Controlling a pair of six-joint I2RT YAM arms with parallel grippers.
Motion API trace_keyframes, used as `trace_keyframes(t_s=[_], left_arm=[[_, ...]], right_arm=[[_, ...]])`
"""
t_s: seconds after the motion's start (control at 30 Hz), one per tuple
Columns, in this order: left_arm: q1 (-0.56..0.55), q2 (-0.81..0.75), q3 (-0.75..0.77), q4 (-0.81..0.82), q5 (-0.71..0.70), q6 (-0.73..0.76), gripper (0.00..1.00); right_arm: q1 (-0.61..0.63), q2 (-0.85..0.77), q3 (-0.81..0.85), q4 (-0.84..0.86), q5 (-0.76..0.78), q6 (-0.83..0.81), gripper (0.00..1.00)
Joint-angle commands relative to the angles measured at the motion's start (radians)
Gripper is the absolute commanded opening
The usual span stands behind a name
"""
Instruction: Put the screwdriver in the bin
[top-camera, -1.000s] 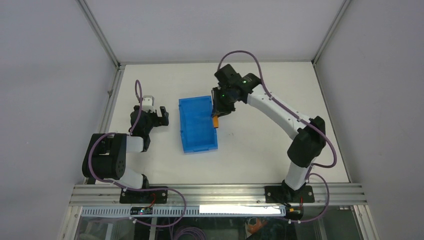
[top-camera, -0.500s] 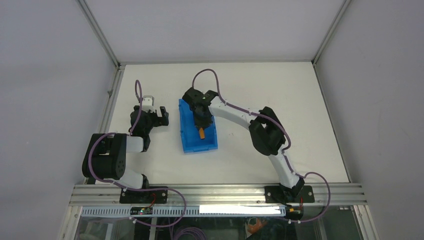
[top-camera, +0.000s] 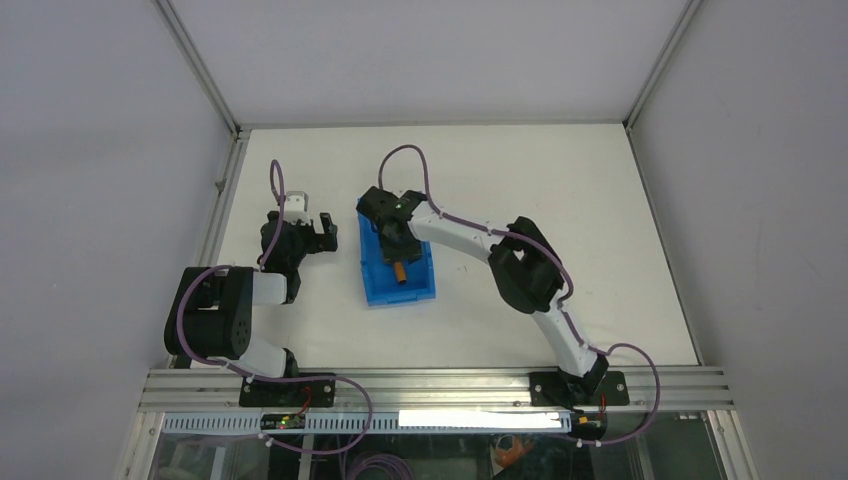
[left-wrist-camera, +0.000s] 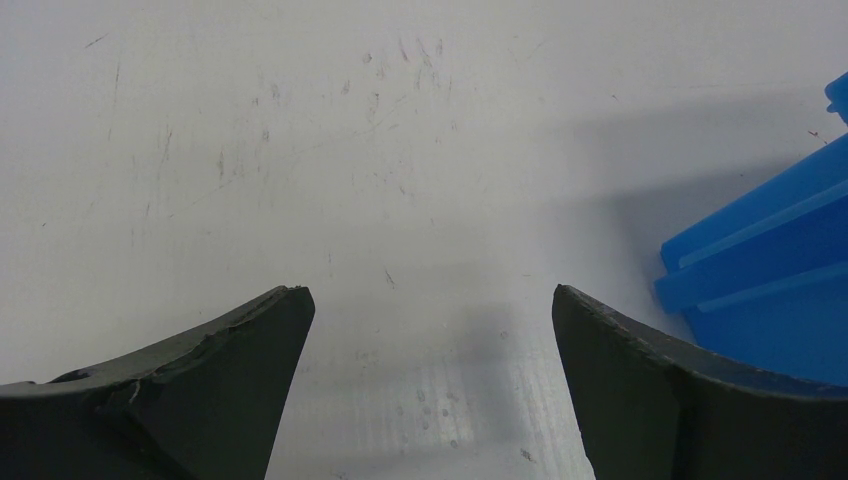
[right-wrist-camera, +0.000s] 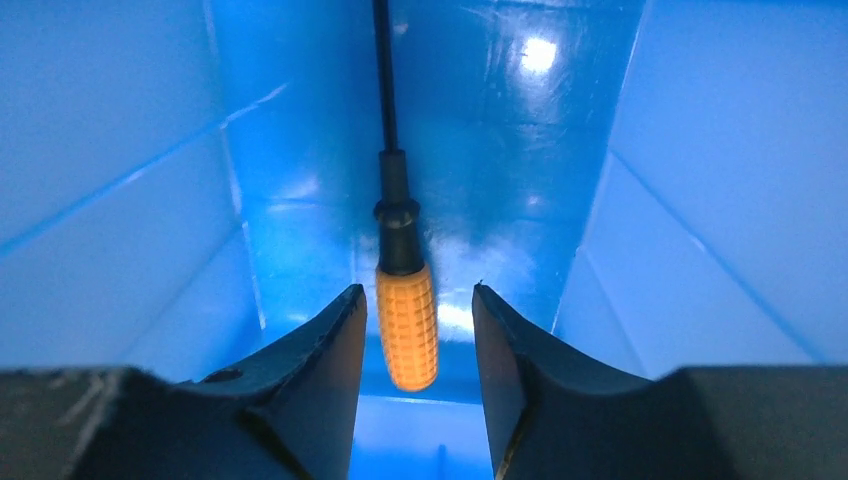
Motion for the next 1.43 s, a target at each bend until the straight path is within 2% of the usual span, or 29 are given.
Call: trace_keyframes(t_s=[0.0, 0.07, 0.1, 0.13, 0.17, 0.2, 0.37, 0.67, 0.83, 0.93, 1.13, 1.4], left_arm=[[0.005, -0.005, 0.016, 0.065, 0.017, -0.003, 0.99], [0.005, -0.005, 0.016, 0.065, 0.016, -0.003, 0.99], [0.005, -0.005, 0.016, 0.066, 0.017, -0.003, 0.99], [0.005, -0.005, 0.016, 0.066, 0.017, -0.003, 0.99], [0.005, -0.005, 0.016, 0.065, 0.017, -0.003, 0.99], [0.005, -0.005, 0.016, 0.065, 0.016, -0.003, 0.99], [0.005, -0.006, 0.016, 0.066, 0.018, -0.003, 0.99], [0.005, -0.005, 0.016, 0.066, 0.018, -0.002, 0.99], [0.005, -0.005, 0.016, 0.065, 0.017, -0.003, 0.99], [0.005, -0.005, 0.016, 0.066, 0.017, -0.003, 0.99], [0.006, -0.005, 0.016, 0.065, 0.017, -0.003, 0.99], [0.005, -0.005, 0.016, 0.065, 0.017, -0.003, 0.99]], right_arm=[[0.014, -0.185, 0.041, 0.034, 0.028, -0.007, 0.46], [0.015, -0.255, 0.033, 0.042, 0.005, -0.037, 0.47], [0.014, -0.293, 0.022, 0.052, -0.01, -0.058, 0.52], [0.014, -0.337, 0.004, 0.068, -0.035, -0.086, 0.67], [0.013, -0.382, -0.02, 0.083, -0.059, -0.11, 0.89], [0.012, -0.428, -0.047, 0.107, -0.075, -0.136, 0.98], [-0.039, -0.669, -0.249, 0.197, -0.111, -0.222, 0.99], [-0.351, -1.109, -0.784, 0.385, -0.101, -0.278, 0.99], [-0.481, -1.276, -1.073, 0.525, 0.0, -0.294, 0.99], [-0.525, -1.346, -1.239, 0.637, 0.052, -0.288, 0.99], [-0.531, -1.423, -1.441, 0.789, 0.083, -0.215, 0.99], [-0.532, -1.407, -1.476, 0.835, 0.063, -0.217, 0.99]])
